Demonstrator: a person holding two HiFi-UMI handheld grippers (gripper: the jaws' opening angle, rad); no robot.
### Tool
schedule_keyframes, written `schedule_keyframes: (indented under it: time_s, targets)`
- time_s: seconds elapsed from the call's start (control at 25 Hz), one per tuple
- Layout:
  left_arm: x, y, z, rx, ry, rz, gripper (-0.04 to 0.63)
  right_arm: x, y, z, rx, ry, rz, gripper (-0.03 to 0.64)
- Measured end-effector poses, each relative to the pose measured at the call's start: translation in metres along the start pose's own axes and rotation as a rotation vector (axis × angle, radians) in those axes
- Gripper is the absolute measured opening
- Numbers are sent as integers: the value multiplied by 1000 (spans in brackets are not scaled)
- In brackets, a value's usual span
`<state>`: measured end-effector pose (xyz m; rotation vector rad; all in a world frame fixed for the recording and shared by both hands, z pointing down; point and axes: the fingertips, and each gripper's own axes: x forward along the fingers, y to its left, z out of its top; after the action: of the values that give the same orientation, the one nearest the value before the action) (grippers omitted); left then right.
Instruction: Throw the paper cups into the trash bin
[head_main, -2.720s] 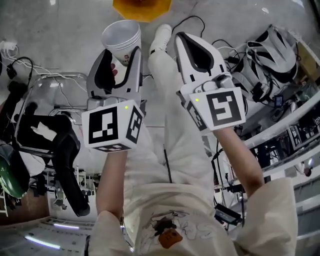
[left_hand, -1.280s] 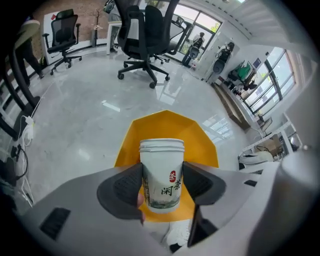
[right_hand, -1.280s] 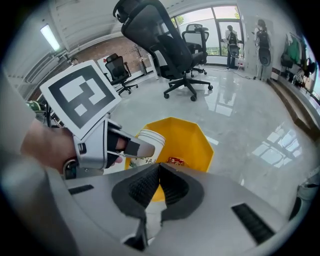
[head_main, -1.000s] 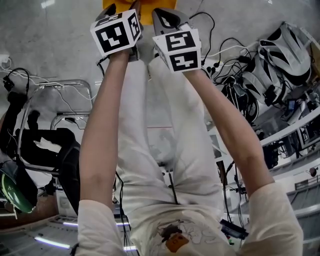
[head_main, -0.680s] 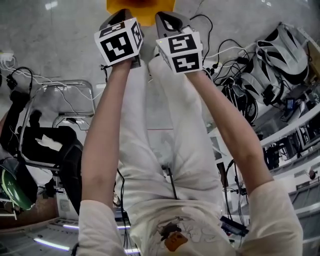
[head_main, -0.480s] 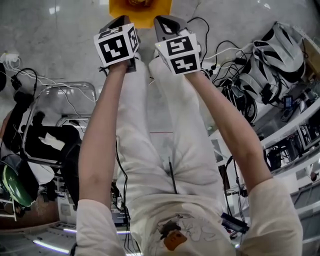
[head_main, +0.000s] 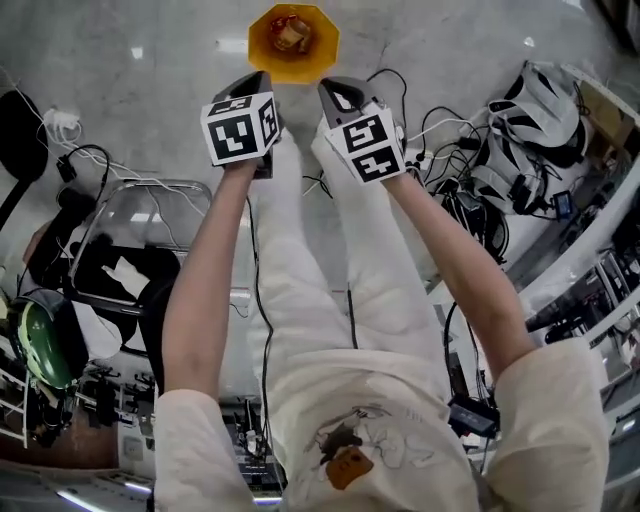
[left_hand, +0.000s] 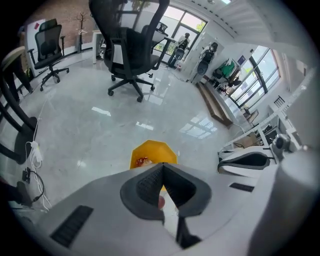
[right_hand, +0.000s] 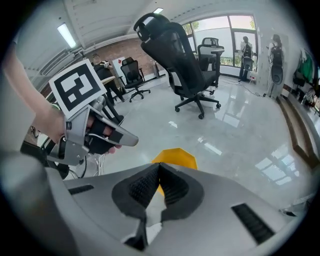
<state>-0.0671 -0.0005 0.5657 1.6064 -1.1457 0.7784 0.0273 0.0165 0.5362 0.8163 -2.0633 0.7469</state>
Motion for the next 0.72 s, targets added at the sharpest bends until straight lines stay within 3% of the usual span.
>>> schedule_keyframes:
  time_s: [0.2,0.4,0.72]
  targets:
    - [-91,-38,21,19,-61,-17,6,-71,25,26,-2,-22,10,7]
    - [-191,-57,39,-46,-161,-4,6,-144,54,64,4,-66,21,8]
    - [-332,-118,63,-40,-331,-34,6,-278,81,158,-32,-257,28,6]
